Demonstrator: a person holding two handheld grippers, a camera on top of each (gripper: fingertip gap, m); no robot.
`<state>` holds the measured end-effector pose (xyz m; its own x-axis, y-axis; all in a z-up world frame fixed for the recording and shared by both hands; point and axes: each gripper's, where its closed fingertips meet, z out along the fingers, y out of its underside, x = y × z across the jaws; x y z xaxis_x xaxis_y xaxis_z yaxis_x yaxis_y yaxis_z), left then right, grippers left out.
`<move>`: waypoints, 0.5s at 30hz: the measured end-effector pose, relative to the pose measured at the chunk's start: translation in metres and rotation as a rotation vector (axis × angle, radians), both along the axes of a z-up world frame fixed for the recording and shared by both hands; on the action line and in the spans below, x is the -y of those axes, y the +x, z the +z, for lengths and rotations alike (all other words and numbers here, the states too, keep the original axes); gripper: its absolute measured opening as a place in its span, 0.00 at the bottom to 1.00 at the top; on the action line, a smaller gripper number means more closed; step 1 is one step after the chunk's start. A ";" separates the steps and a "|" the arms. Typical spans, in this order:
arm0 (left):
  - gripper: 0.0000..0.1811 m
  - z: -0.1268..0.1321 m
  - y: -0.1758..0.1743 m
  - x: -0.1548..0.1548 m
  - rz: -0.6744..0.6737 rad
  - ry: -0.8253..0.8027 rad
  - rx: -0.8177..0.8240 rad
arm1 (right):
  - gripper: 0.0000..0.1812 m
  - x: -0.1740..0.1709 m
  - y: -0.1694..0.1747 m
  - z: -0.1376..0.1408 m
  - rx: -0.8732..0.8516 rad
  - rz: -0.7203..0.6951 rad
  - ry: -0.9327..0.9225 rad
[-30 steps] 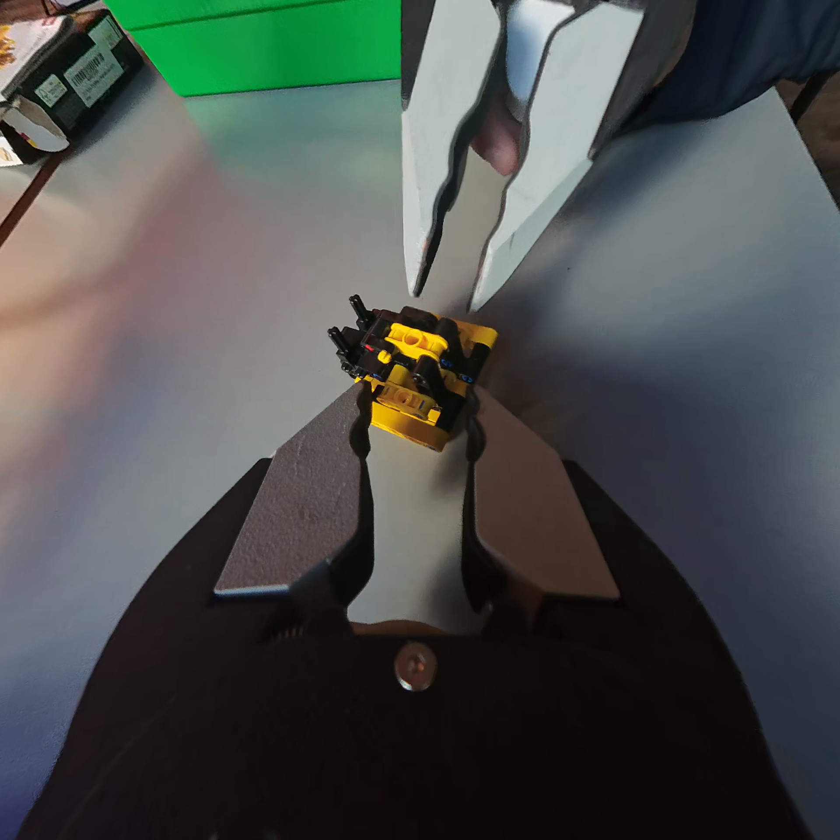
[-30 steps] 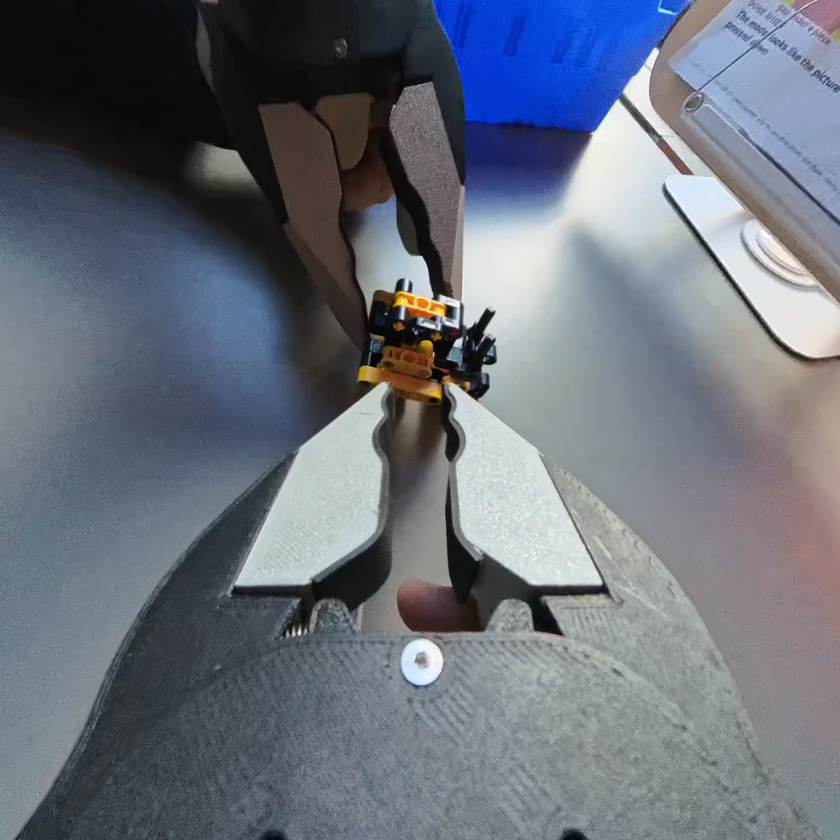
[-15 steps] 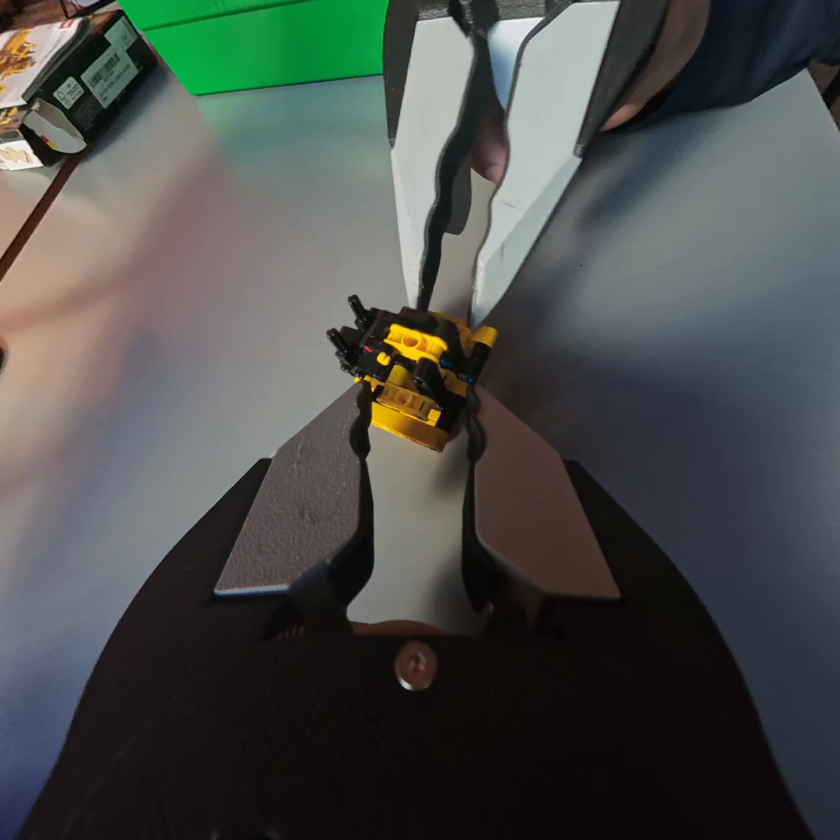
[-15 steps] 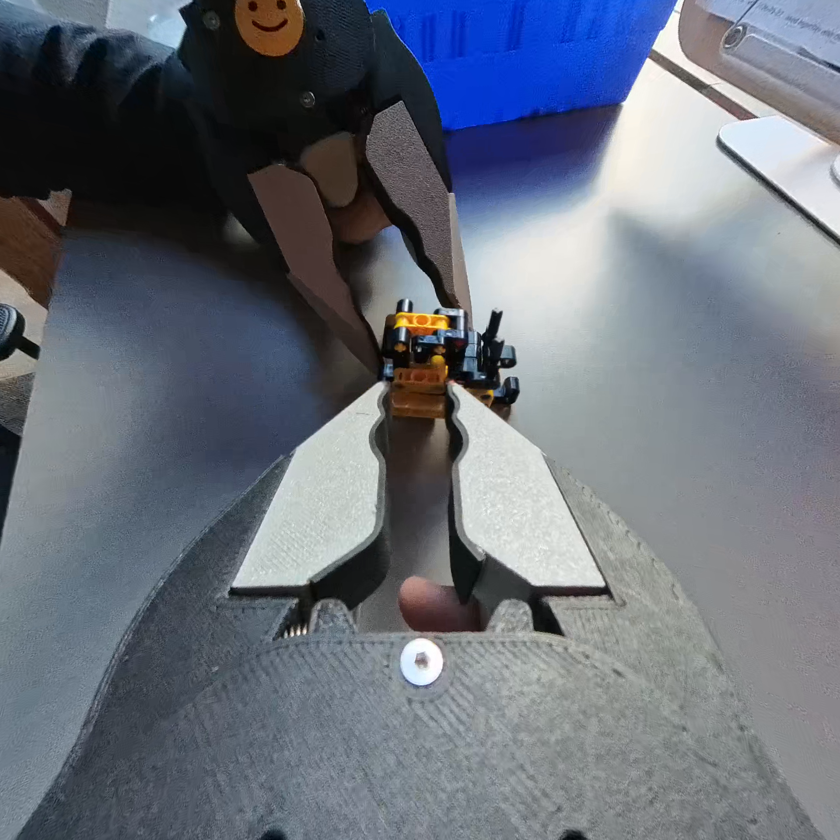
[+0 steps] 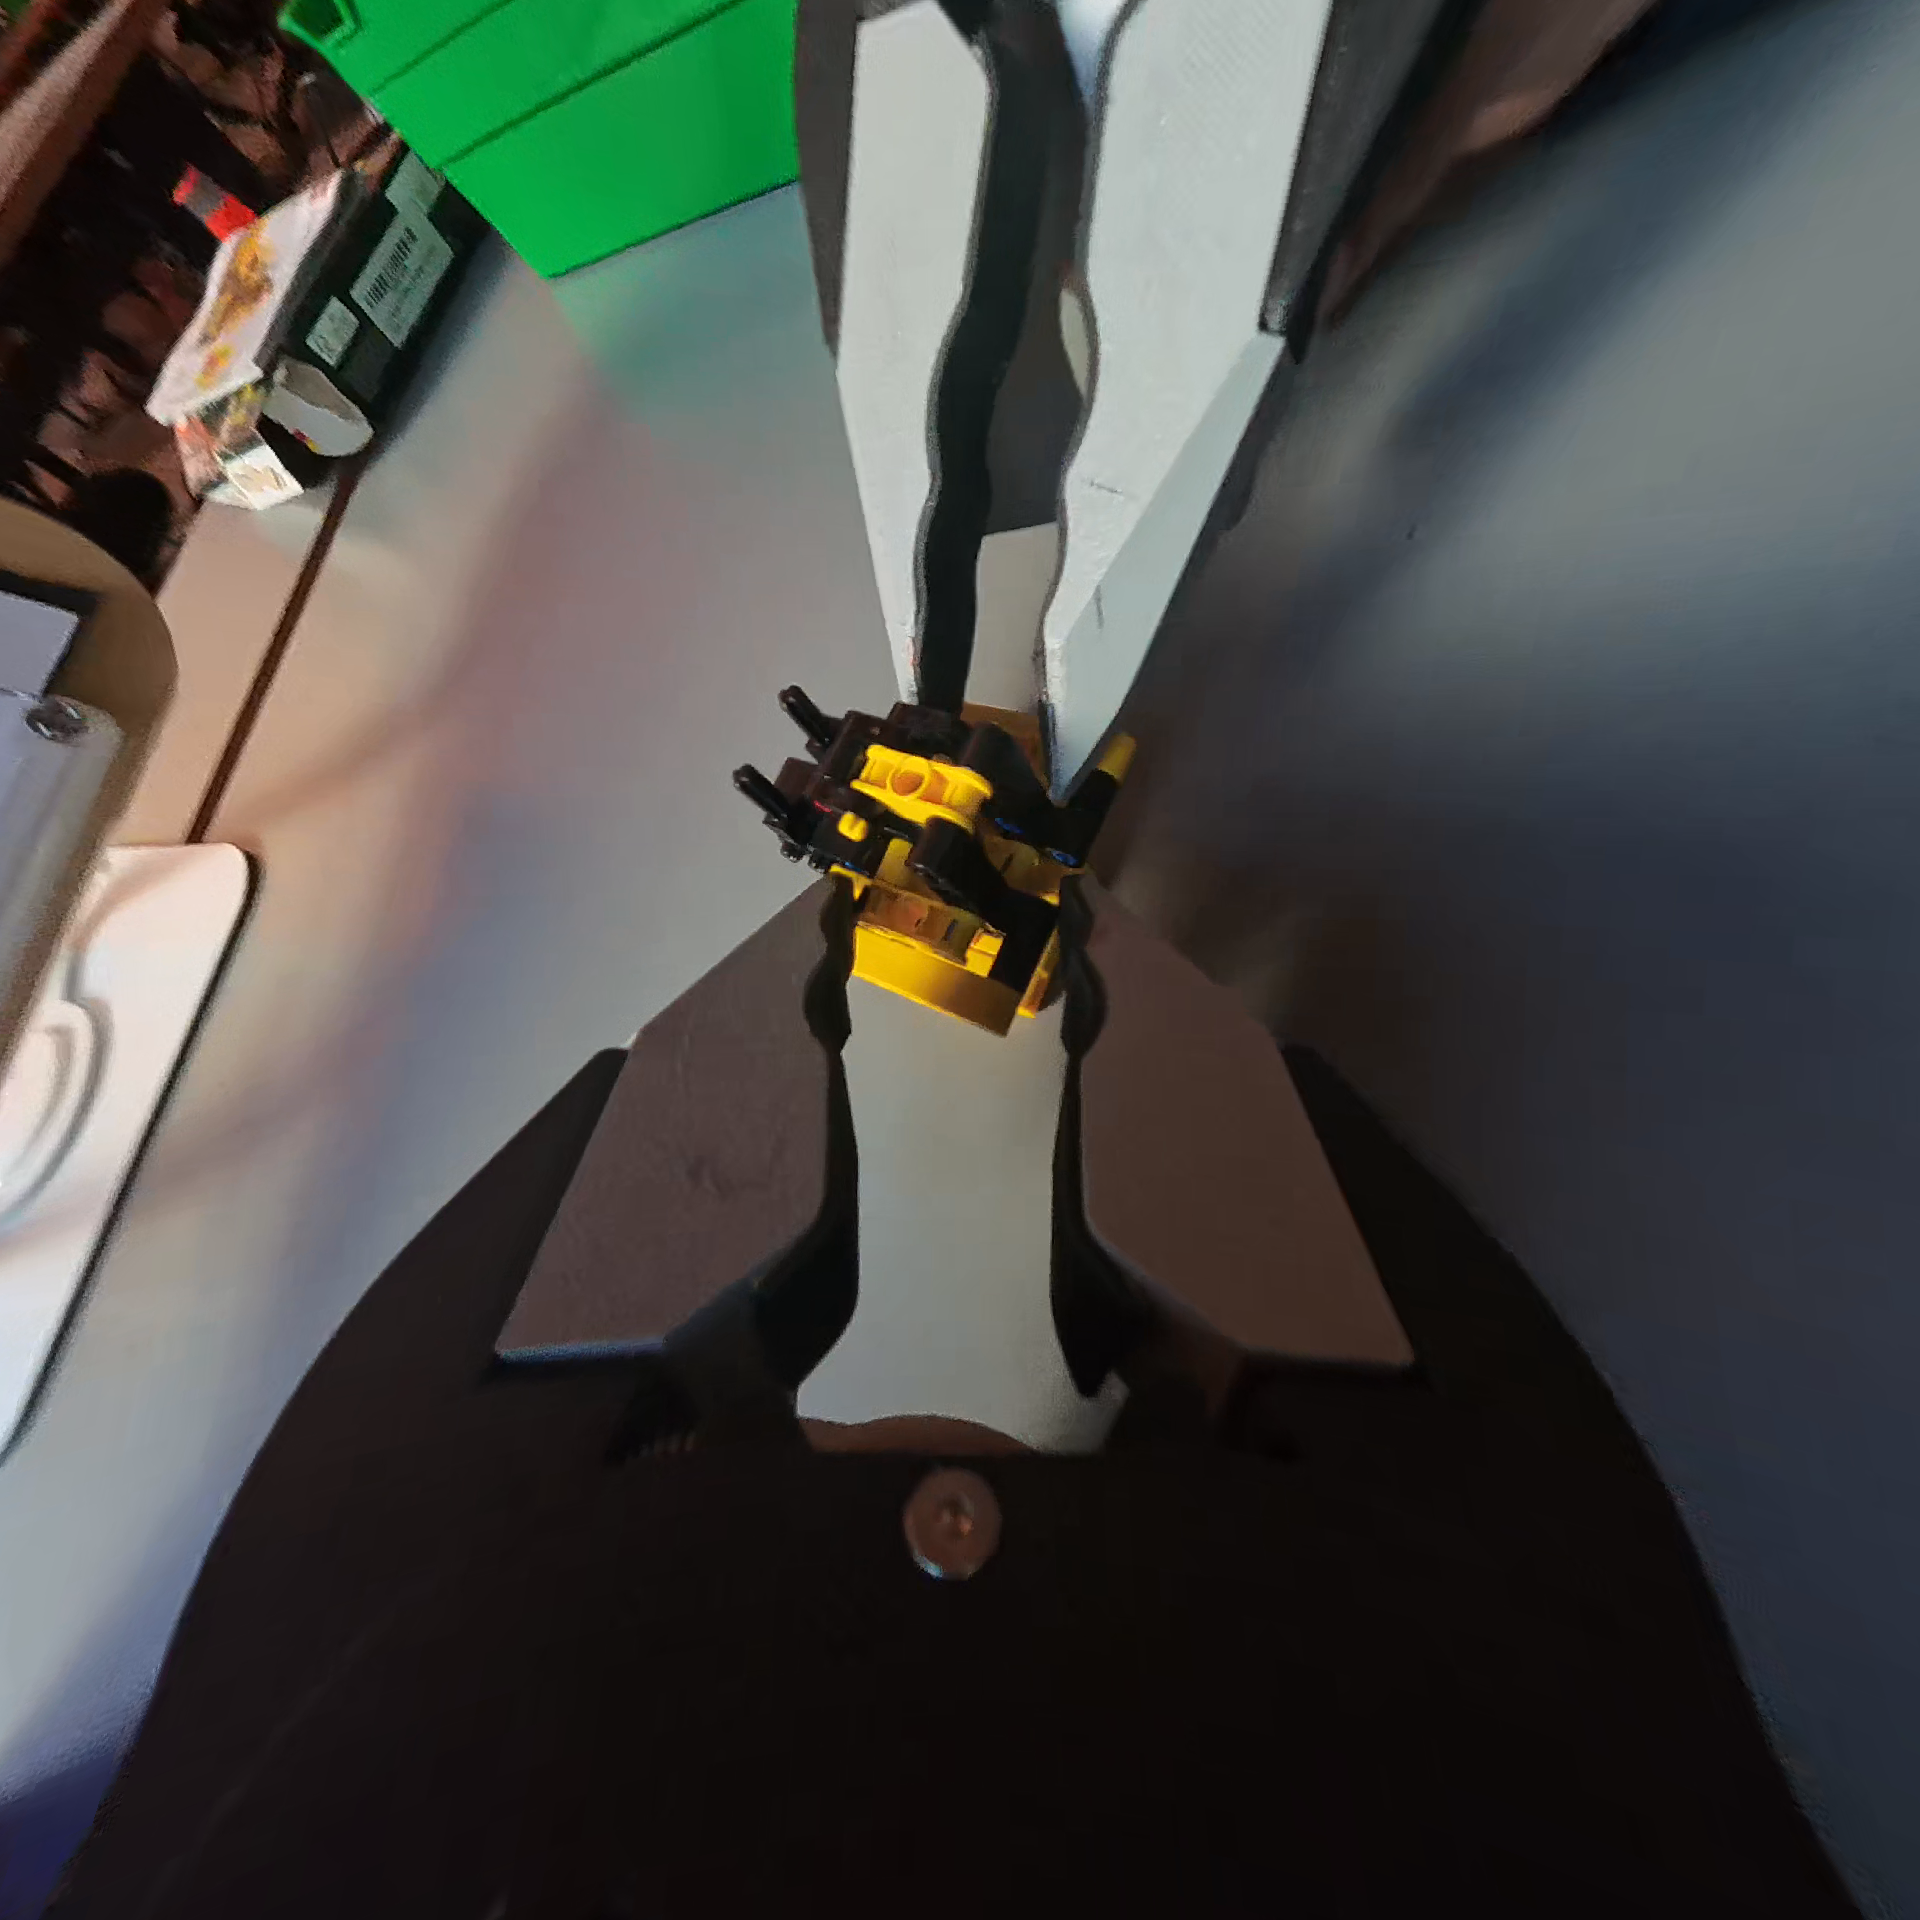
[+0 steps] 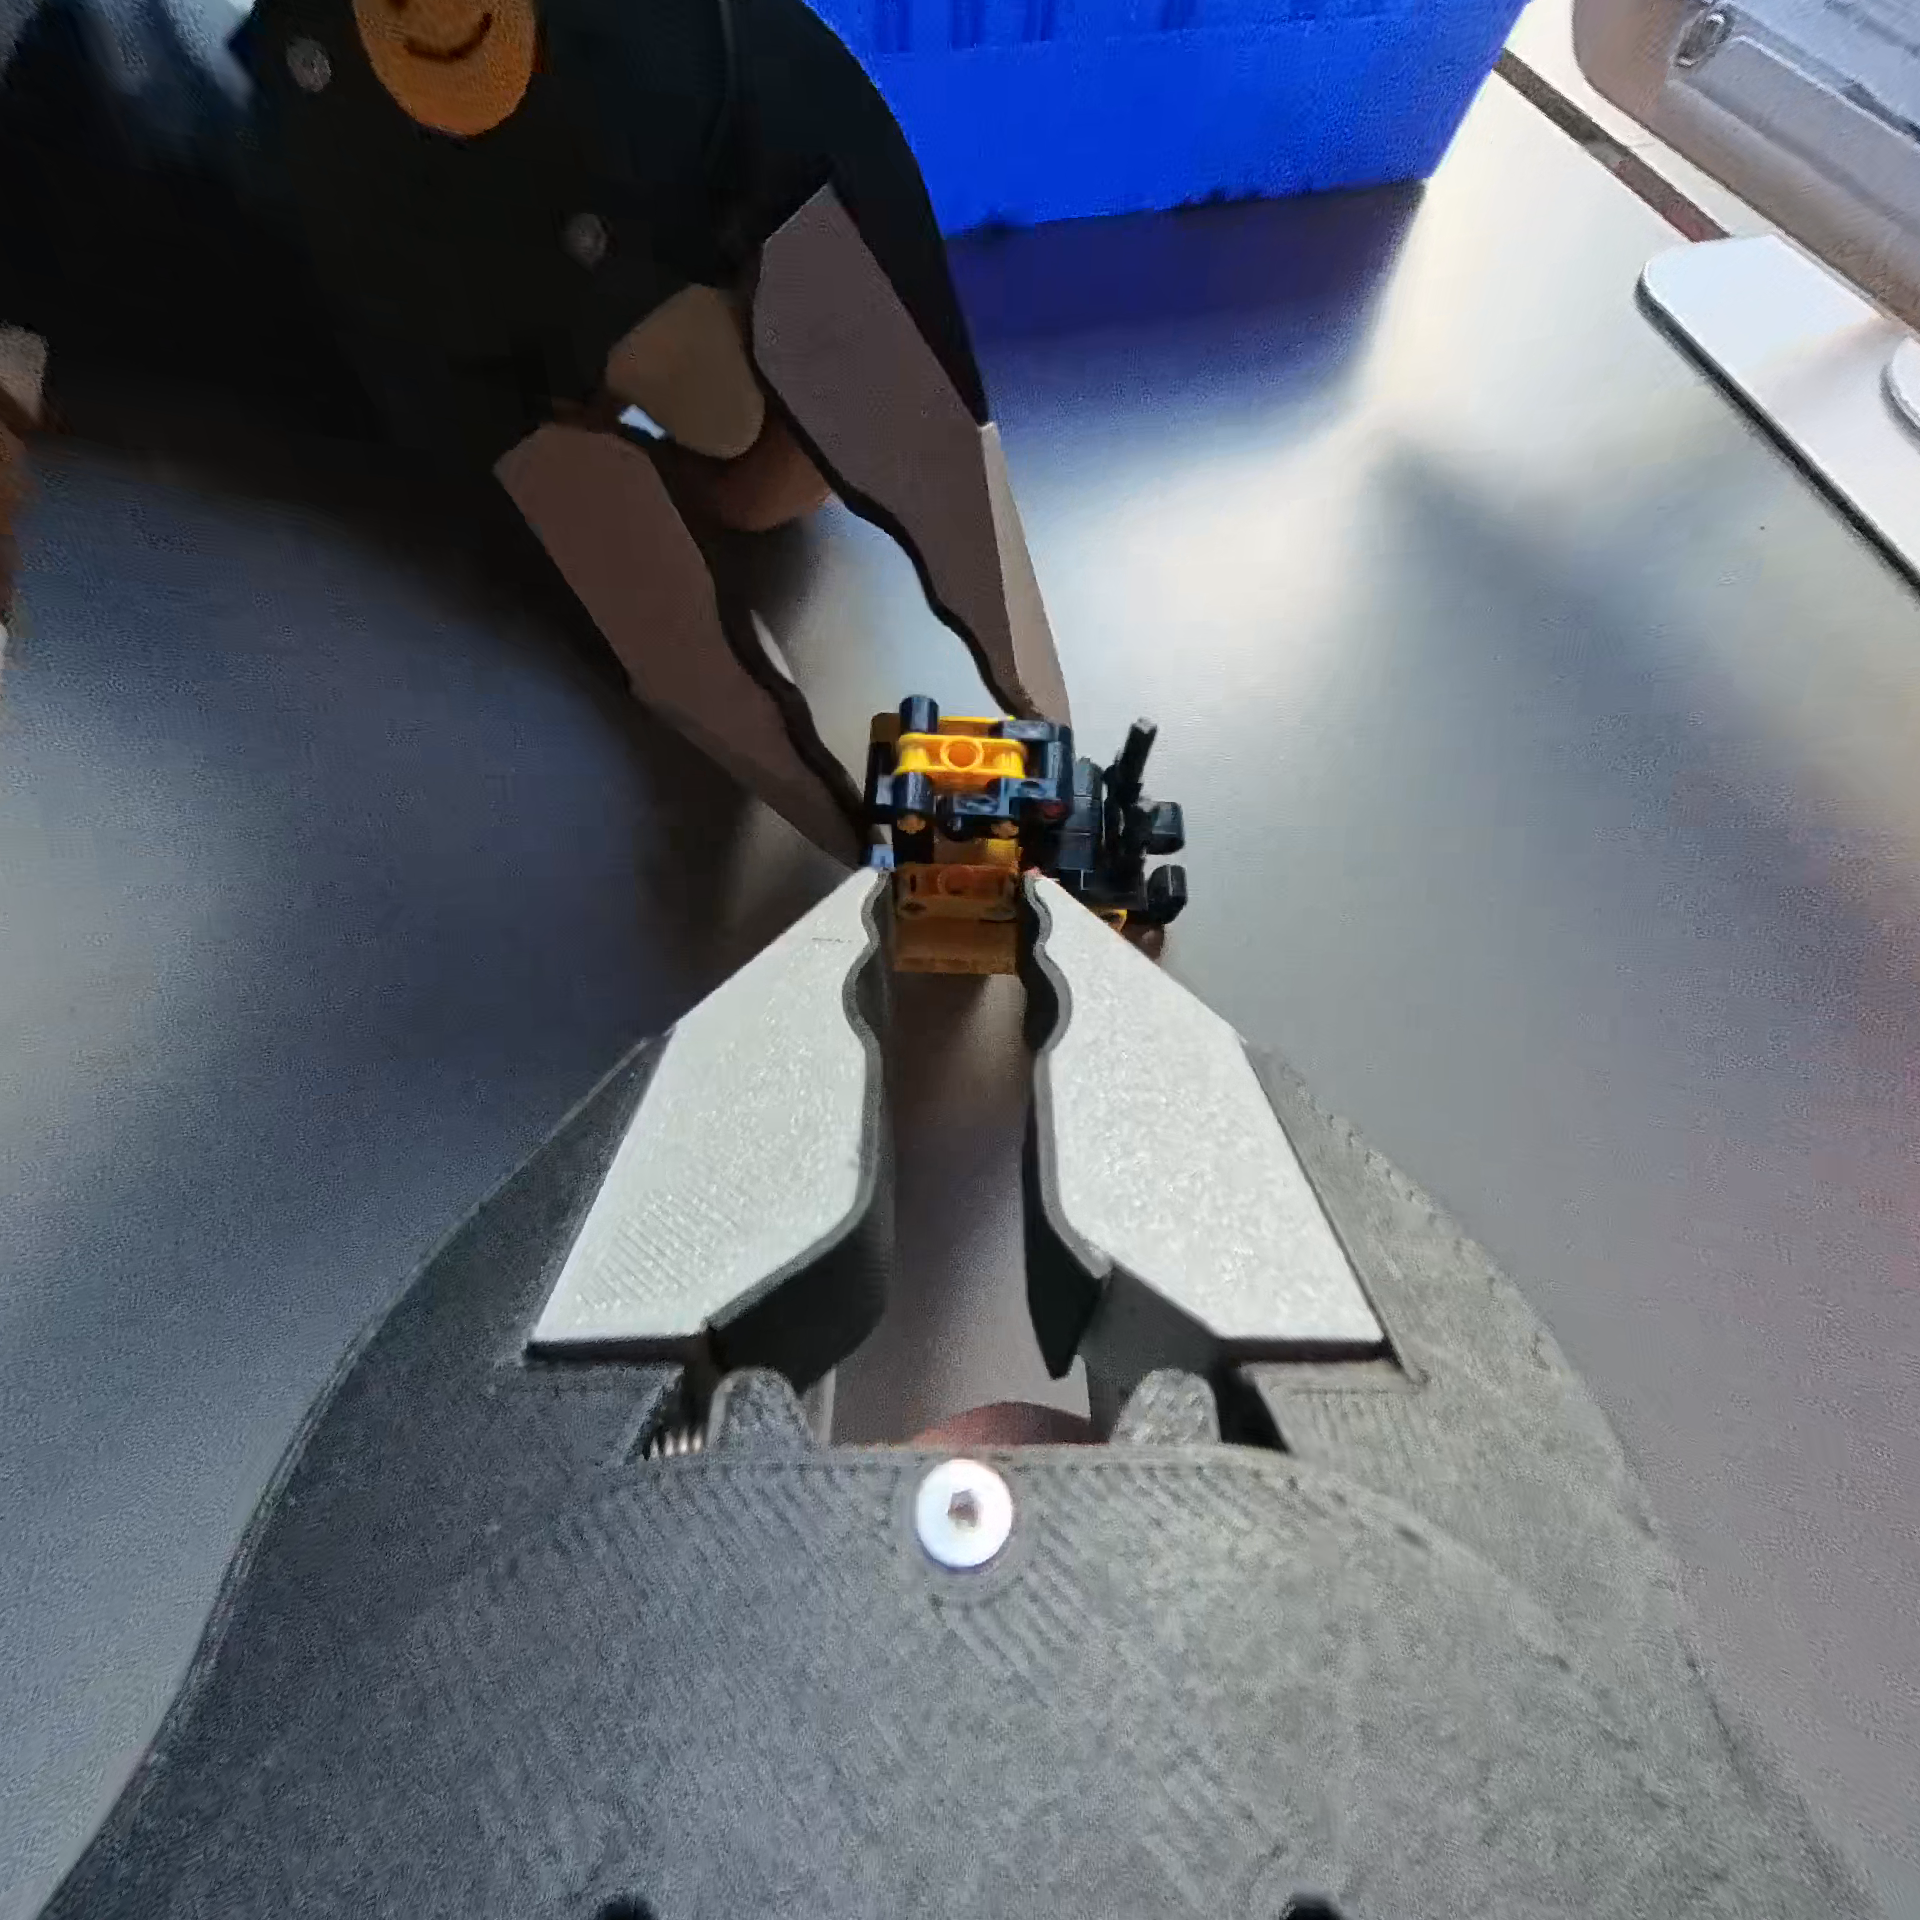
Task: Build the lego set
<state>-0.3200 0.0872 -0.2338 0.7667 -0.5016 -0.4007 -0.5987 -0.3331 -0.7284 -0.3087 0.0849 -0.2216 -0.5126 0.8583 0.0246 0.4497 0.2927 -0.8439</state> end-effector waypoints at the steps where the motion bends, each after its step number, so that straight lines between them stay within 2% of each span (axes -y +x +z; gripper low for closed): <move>1: 0.20 0.000 0.001 0.001 -0.015 0.004 -0.013 | 0.11 0.000 0.003 -0.001 -0.001 0.029 0.049; 4: 0.20 0.001 0.009 0.001 -0.057 -0.016 0.058 | 0.11 0.001 0.011 -0.001 0.015 0.107 0.121; 11: 0.19 0.001 0.021 0.002 -0.111 0.006 0.036 | 0.10 0.002 0.025 -0.001 -0.041 0.242 0.249; 15: 0.19 0.001 0.021 0.001 -0.103 0.009 0.027 | 0.11 0.002 0.024 -0.001 -0.031 0.223 0.132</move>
